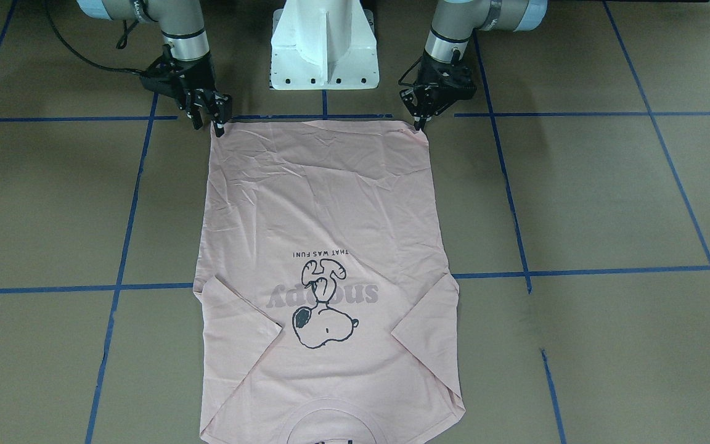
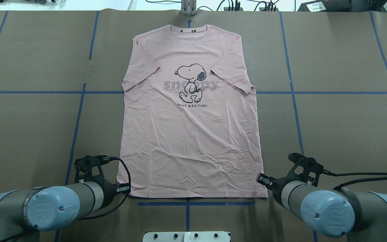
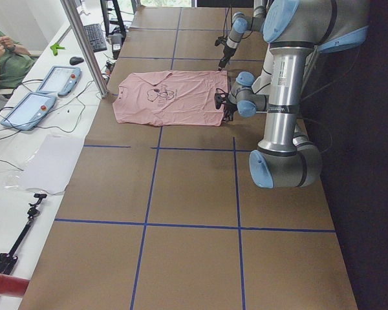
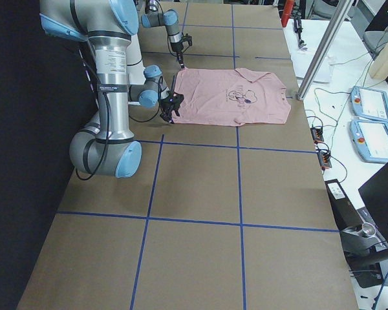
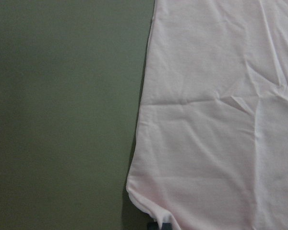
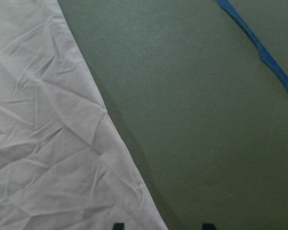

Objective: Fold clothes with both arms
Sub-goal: 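Grasp the hem corners nearest the robot with both grippers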

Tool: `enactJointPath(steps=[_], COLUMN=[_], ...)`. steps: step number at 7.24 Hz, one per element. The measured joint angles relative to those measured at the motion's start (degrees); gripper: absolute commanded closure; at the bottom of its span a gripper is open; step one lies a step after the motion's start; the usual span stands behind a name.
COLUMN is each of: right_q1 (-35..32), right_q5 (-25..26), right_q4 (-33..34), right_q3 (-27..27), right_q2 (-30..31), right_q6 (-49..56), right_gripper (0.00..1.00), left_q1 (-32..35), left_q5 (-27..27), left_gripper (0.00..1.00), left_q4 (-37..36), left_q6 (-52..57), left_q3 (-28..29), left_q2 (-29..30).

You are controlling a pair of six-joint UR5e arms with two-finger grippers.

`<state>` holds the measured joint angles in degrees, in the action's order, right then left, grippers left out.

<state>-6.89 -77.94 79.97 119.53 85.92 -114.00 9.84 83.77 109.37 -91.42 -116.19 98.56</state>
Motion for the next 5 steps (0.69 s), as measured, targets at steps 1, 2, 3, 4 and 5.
enactJointPath(steps=[1, 2, 3, 4, 5], right_q1=[1.0, 2.0, 2.9, 3.4, 3.7], right_q5=[0.6, 1.3, 1.7, 1.9, 1.9], right_q4=[0.2, 0.2, 0.3, 0.3, 0.3], right_q3=[-0.6, -0.9, -1.1, -1.1, -0.9], right_q2=[-0.2, -0.3, -0.3, -0.3, -0.3], right_q6=[-0.6, -1.2, -1.6, -1.9, -2.0], right_gripper=[0.38, 0.38, 0.61, 1.0, 1.0], left_q1=[0.0, 0.0, 0.0, 0.0, 0.0], left_q5=[-0.2, -0.3, -0.5, -0.8, -1.0], left_gripper=[1.0, 1.0, 1.0, 1.0, 1.0], left_q4=[0.0, 0.0, 0.0, 0.0, 0.0], left_q6=[0.0, 0.0, 0.0, 0.0, 0.0], left_q3=[0.0, -0.1, -0.1, -0.1, -0.1], left_q2=[0.0, 0.0, 0.0, 0.0, 0.0])
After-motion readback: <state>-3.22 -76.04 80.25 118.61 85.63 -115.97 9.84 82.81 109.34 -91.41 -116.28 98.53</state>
